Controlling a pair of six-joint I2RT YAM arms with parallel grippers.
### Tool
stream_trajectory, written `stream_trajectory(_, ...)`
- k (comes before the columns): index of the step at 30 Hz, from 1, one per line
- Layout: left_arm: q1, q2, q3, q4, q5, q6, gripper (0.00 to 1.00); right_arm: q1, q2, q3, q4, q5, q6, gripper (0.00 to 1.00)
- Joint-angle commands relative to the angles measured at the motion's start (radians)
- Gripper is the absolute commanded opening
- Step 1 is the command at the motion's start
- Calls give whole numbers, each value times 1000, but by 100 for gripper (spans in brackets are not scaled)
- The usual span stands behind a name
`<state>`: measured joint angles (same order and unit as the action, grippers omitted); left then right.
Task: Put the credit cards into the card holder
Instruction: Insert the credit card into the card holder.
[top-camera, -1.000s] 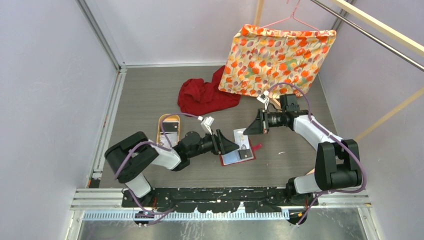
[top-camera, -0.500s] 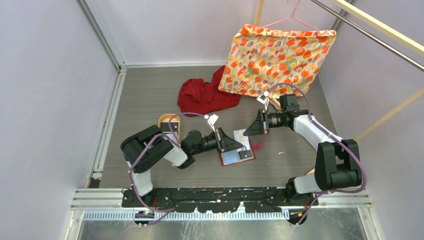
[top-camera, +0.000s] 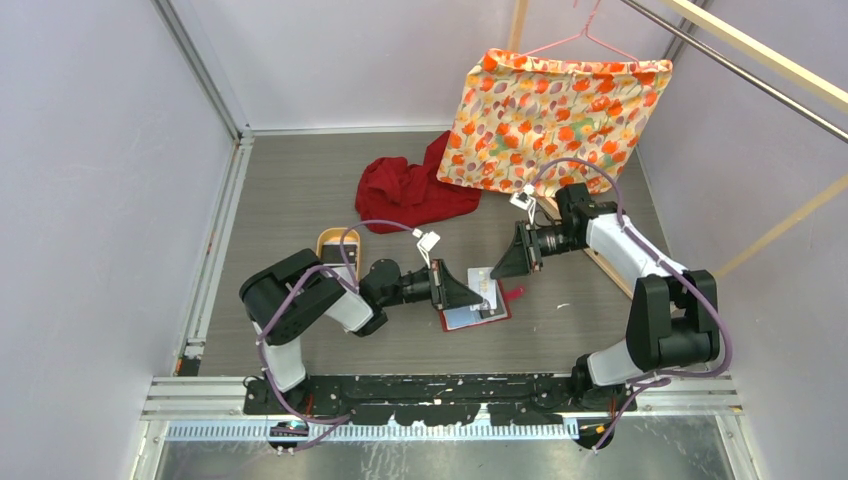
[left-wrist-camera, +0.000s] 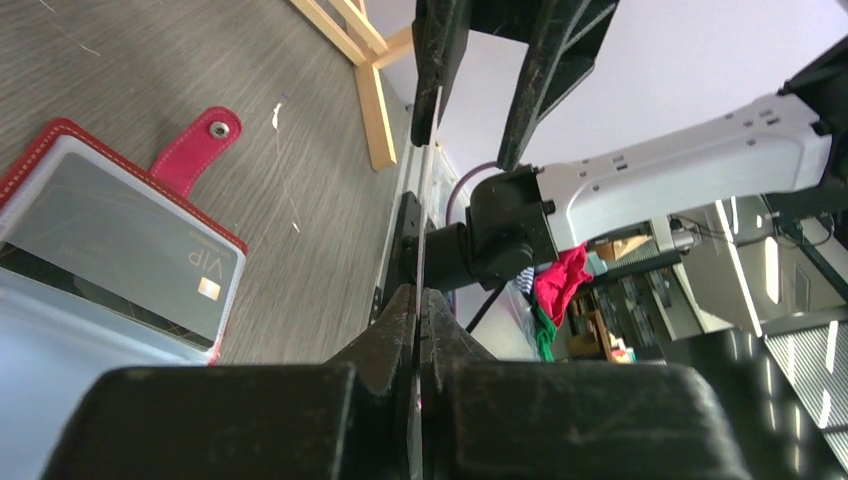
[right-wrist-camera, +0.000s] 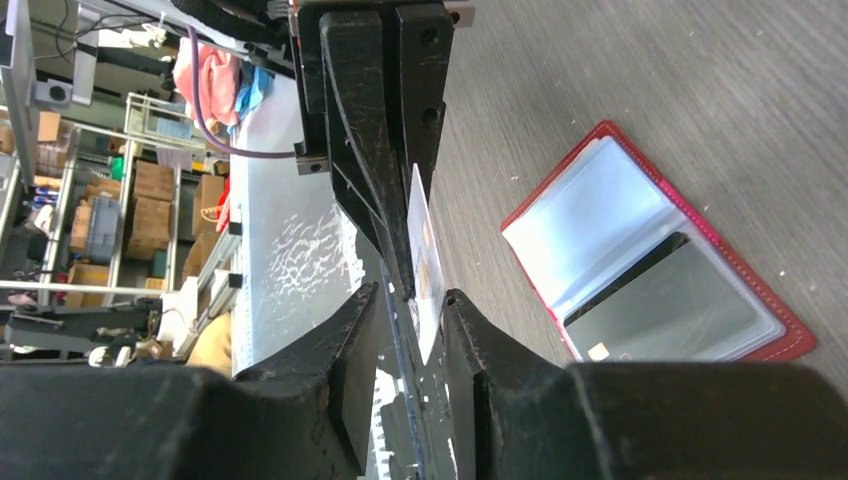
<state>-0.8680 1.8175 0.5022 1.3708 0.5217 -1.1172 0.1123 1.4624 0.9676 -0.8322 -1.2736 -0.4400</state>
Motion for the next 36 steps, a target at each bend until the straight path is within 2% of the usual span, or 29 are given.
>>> stream_trajectory(1,4,-6,25,-6,96,48,0,22,18,44,-112,-13,-94,35)
stream_trajectory(6,10,1,49,-51,138,56,0,48,30,65,-145,23,-121,34)
stream_trajectory(8,13,5,50,-52,147,56,0,50,35,70,-150,32,-124,30)
stream_trajectory(11,15,12,57,-53,159,53,0,51,39,80,-155,43,-126,19)
stream_trajectory(13,20,14,58,-53,156,50,0,52,39,87,-163,48,-131,2)
stream_trajectory(14,24,13,53,-52,149,46,2,51,40,90,-170,52,-138,1)
stream_trajectory(19,52,-62,-23,-42,45,58,31,51,38,99,-178,75,-153,1)
stream_trajectory(20,57,-94,-46,-59,14,77,43,51,38,95,-159,90,-135,1)
stream_trajectory(23,60,-208,-99,-202,-69,160,51,50,32,65,-37,149,3,1)
stream_trajectory(27,59,-328,-97,-446,-127,241,49,43,3,-24,268,287,269,1)
stream_trajectory(30,60,-333,-106,-480,-147,253,43,44,4,-79,423,339,405,1)
stream_trajectory(32,60,-308,-104,-464,-138,246,35,43,25,-88,459,360,438,1)
stream_trajectory(36,60,-223,-93,-385,-106,212,26,43,72,-64,409,403,423,1)
